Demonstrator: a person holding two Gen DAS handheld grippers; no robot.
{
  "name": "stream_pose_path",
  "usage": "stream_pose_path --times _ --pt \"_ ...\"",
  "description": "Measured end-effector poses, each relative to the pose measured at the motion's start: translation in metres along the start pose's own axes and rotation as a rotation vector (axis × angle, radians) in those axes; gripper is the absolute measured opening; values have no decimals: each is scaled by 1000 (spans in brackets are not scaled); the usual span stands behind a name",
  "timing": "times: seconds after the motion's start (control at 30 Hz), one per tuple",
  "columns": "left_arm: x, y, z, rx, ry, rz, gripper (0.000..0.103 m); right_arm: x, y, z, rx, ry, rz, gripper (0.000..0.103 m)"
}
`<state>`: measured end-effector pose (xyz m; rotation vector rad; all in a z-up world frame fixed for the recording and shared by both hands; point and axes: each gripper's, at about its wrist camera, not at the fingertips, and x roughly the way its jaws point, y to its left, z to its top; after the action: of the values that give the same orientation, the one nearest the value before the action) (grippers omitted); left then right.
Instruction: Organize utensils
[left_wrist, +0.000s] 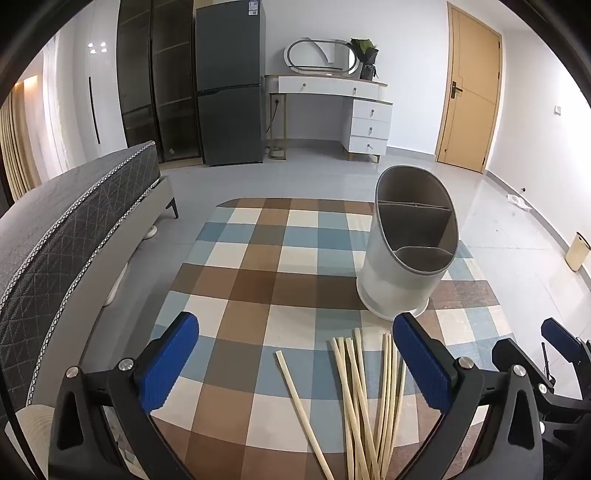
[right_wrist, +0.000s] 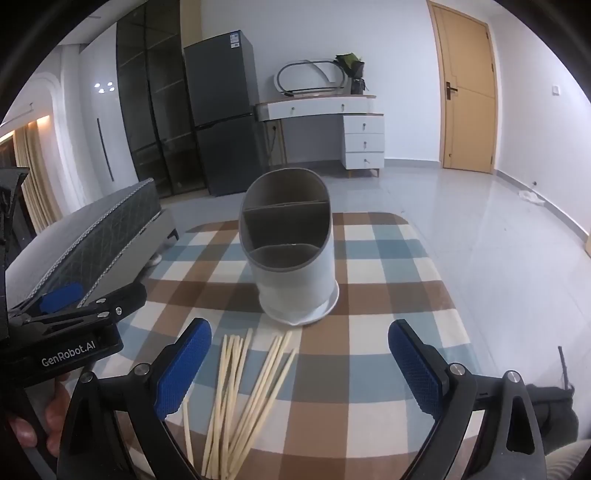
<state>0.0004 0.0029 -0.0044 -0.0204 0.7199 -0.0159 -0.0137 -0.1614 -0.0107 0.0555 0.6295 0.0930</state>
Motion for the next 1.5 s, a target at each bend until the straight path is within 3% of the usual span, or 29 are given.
stream_pose_path --times 1.5 --pt "8 -3 -6 9 31 -5 102 1 -4 0 35 7 10 97"
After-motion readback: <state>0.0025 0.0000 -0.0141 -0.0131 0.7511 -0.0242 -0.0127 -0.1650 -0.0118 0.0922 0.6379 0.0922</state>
